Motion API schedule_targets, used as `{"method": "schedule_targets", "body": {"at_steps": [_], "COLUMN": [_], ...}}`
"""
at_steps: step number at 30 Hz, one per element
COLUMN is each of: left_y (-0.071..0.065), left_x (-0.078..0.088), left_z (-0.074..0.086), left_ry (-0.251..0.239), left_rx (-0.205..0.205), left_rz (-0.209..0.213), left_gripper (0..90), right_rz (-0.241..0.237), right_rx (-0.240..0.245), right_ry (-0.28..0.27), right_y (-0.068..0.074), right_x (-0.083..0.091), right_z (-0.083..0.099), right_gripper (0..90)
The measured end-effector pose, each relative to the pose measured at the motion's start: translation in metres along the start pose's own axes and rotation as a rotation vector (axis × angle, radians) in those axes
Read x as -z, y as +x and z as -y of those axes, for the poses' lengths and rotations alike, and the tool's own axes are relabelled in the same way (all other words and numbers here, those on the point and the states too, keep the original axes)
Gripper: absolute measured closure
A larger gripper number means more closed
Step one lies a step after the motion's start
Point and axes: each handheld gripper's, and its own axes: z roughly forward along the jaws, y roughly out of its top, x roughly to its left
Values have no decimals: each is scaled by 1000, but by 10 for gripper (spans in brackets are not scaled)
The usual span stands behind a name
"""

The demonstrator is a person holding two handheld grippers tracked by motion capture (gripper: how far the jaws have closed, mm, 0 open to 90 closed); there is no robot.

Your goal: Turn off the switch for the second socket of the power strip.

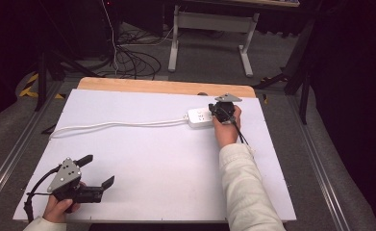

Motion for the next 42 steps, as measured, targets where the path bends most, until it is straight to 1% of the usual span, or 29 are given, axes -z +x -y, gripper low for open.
{"method": "schedule_targets", "body": {"at_steps": [3, 4, 8, 9, 15, 18, 19, 28, 35, 38, 42], "left_y": [1, 0, 0, 0, 0, 0, 0, 0, 0, 0, 0], "left_x": [0, 0, 0, 0, 0, 0, 0, 0, -1, -1, -2], "left_z": [0, 0, 0, 0, 0, 0, 0, 0, 0, 0, 0], "left_ry": [0, -1, -1, 1, -1, 3, 4, 8, 6, 5, 4], "left_rx": [-6, -5, 1, -1, -4, -5, 0, -7, -7, -10, -10], "left_rz": [0, 0, 2, 1, 0, -1, 1, -1, 0, 2, 2], "left_gripper": [14, 14, 14, 14, 14, 14, 14, 14, 14, 14, 14], "right_rz": [5, 5, 9, 2, 9, 9, 9, 16, 18, 17, 10], "right_rx": [-1, -9, -14, -18, -16, -29, -28, -3, 2, -4, -26], "right_ry": [13, 13, 6, 3, 10, 3, 1, 0, 1, -1, -10], "right_y": [-1, -2, -2, -1, -1, -2, -2, 0, 1, 0, -1], "right_x": [-3, -4, -4, -5, -7, -8, -9, -10, -11, -11, -11], "right_z": [3, 4, 4, 4, 6, 8, 8, 9, 10, 10, 12], "right_gripper": [900, 900, 900, 900, 900, 900, 900, 900, 900, 900, 900]}}
